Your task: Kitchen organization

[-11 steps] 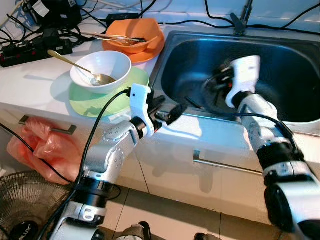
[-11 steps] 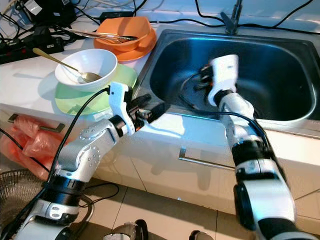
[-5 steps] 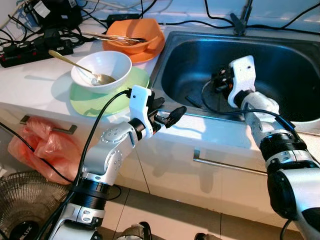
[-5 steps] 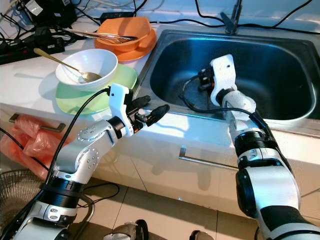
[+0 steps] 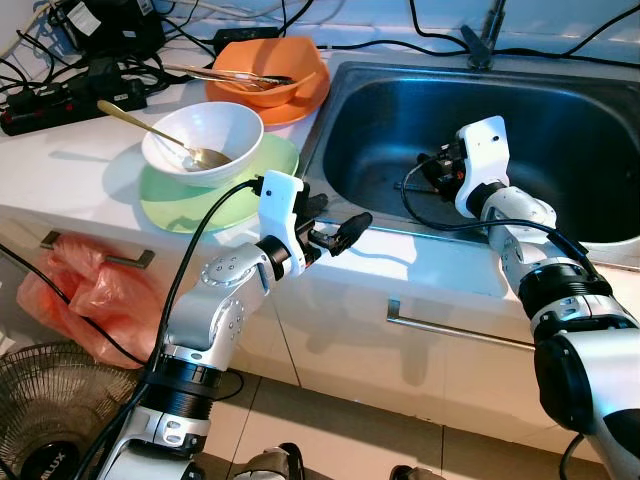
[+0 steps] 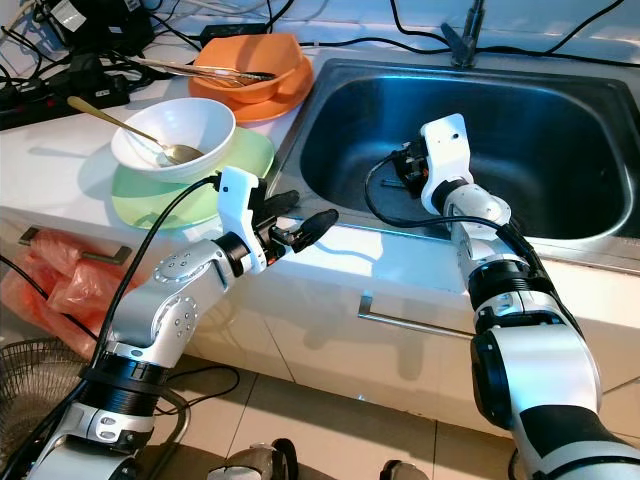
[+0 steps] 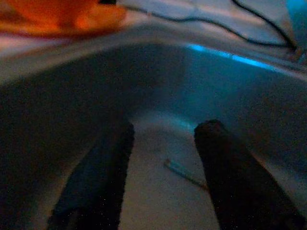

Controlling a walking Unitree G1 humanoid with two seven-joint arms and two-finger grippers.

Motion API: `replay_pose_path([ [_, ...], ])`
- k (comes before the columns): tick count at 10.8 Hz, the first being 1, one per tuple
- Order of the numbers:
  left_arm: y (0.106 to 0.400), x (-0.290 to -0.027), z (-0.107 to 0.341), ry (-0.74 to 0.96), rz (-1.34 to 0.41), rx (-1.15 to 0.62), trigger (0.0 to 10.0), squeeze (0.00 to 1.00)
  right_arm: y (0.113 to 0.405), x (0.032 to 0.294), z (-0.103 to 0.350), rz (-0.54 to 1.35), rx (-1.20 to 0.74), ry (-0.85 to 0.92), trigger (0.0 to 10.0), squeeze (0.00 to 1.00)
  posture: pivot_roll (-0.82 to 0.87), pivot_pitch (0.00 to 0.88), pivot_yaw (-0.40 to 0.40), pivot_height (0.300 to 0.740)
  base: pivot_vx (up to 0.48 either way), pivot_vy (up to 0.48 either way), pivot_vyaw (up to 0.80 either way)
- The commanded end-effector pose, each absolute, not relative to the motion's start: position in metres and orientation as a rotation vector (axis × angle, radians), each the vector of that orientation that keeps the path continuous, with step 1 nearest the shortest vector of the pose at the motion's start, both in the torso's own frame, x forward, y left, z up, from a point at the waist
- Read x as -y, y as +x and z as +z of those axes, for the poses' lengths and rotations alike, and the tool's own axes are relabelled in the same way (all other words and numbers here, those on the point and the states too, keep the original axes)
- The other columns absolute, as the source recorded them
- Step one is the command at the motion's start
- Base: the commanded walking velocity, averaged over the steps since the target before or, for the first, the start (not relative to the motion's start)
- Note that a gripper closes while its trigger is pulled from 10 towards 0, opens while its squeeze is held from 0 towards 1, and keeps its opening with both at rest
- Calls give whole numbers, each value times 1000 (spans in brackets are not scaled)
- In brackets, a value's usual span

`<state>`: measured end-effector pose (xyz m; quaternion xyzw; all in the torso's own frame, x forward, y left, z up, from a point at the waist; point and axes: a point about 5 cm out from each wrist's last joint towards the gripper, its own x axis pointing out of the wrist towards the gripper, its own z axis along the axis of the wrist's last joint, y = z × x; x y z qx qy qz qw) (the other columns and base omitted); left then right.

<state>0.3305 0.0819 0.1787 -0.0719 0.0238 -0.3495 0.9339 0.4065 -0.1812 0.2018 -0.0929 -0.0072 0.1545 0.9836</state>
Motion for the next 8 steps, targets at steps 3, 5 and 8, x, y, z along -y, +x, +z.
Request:
replay_pose_path([
  [3, 342, -100, 217, -83, -570, 163, 10000, 0, 411, 154, 240, 426, 163, -146, 10000, 1000, 50, 140, 114, 740, 0, 0, 0],
  [5, 351, -116, 243, -55, -456, 281, 10000, 0, 406, 137, 239, 499, 197, -76, 10000, 1000, 42, 135, 113, 740, 0, 0, 0],
  [8, 361, -159, 265, -52, -147, 416, 10000, 0, 389, 124, 225, 537, 225, 61, 10000, 1000, 38, 131, 130, 740, 0, 0, 0],
])
